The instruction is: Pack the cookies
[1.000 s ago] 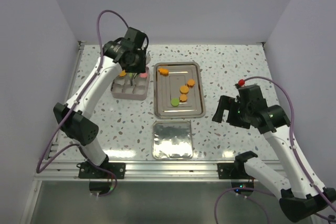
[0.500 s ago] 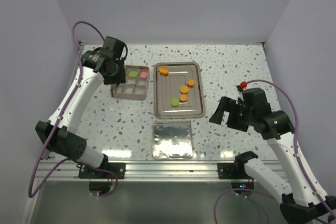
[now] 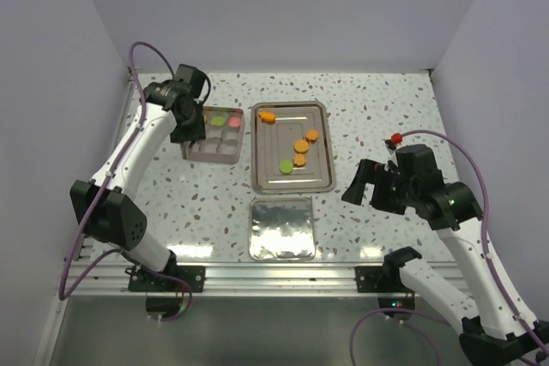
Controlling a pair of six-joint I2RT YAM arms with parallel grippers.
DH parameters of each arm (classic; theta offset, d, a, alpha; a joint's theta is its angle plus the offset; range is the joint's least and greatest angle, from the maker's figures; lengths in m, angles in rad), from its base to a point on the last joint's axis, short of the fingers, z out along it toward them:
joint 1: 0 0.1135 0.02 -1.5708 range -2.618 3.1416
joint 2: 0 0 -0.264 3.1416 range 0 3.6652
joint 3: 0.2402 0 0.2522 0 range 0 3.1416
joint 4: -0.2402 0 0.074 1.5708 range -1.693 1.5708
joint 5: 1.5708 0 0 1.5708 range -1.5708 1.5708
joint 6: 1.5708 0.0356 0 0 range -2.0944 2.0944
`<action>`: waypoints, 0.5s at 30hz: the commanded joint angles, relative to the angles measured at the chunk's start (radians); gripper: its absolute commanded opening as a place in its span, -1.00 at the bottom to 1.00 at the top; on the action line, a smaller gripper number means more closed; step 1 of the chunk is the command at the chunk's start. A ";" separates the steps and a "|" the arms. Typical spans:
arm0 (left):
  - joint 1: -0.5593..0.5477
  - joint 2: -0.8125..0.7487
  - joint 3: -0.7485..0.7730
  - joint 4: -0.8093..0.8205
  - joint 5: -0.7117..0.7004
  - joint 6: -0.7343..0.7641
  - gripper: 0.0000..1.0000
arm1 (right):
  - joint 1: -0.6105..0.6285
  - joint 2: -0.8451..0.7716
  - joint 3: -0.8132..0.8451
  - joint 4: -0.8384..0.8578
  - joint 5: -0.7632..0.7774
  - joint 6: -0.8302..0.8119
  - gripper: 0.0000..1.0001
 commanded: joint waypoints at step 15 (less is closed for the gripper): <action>0.053 0.230 0.150 0.053 -0.002 0.028 -0.09 | 0.032 0.040 -0.009 0.062 0.047 -0.022 0.97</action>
